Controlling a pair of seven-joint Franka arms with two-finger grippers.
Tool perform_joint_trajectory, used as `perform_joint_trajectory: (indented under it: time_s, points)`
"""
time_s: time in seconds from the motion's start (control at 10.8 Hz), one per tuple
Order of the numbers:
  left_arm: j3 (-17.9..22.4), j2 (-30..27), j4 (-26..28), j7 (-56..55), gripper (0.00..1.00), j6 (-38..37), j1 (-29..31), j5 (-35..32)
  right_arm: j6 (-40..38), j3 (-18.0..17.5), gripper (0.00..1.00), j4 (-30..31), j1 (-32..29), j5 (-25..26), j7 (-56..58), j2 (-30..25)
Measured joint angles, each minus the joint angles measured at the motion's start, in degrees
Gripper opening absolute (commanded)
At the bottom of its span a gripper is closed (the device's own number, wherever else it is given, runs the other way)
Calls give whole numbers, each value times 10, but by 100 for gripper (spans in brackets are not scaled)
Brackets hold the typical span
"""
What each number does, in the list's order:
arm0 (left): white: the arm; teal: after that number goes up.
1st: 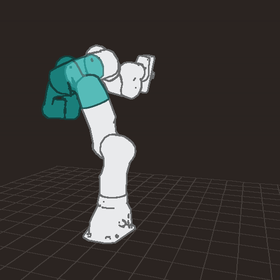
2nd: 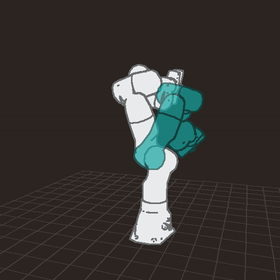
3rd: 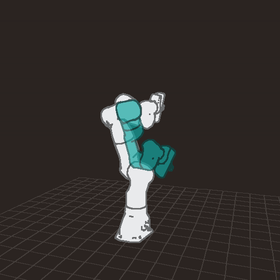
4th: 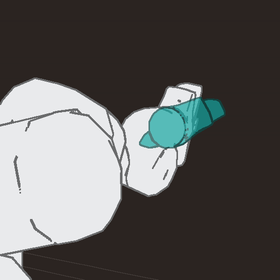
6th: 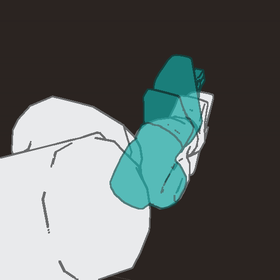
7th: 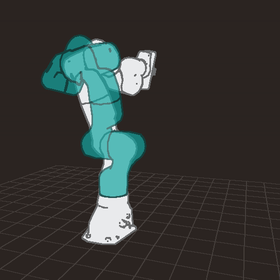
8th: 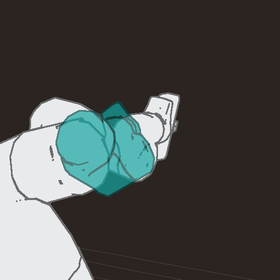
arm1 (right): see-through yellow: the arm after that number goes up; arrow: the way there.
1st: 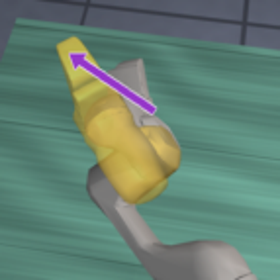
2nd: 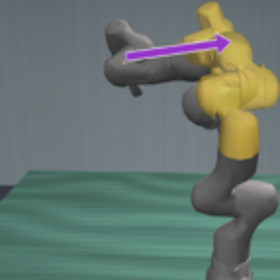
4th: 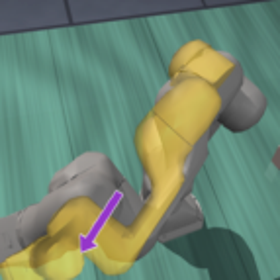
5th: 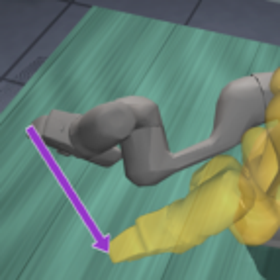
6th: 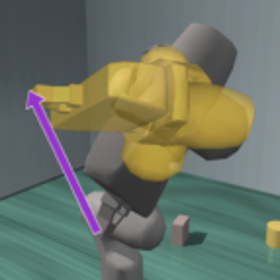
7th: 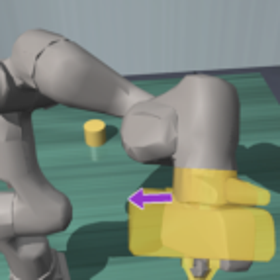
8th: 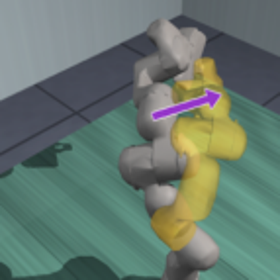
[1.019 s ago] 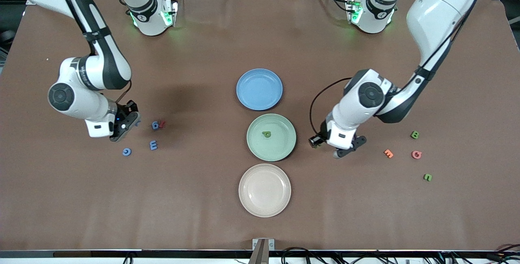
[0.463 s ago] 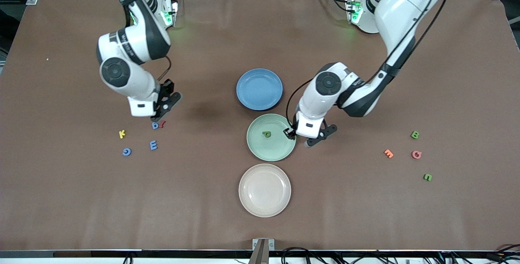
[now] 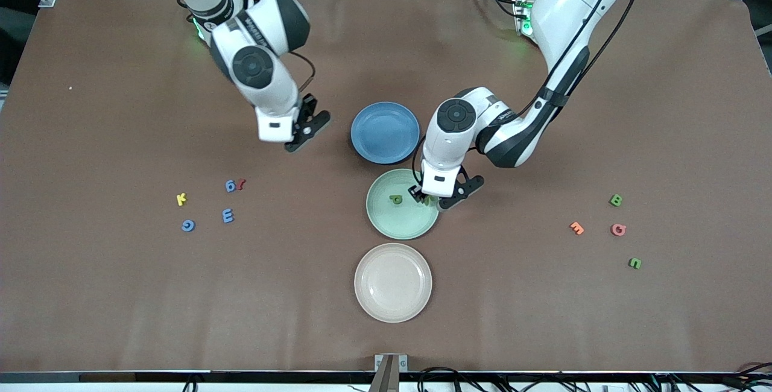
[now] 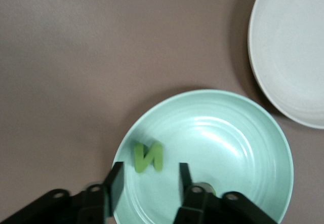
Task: Sort letters by color into matching plates
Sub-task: 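Release the X on the blue plate while the left gripper returns to letters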
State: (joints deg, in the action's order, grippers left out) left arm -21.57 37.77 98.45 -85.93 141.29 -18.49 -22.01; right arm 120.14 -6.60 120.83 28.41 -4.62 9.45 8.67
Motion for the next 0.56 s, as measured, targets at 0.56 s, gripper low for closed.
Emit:
perform_joint_trajectory:
  time_s: [0.56]
  points:
    - [47, -3, -13, 0, 100, -47, 7, 0, 96, -1, 0, -24, 132, -3, -261, 77]
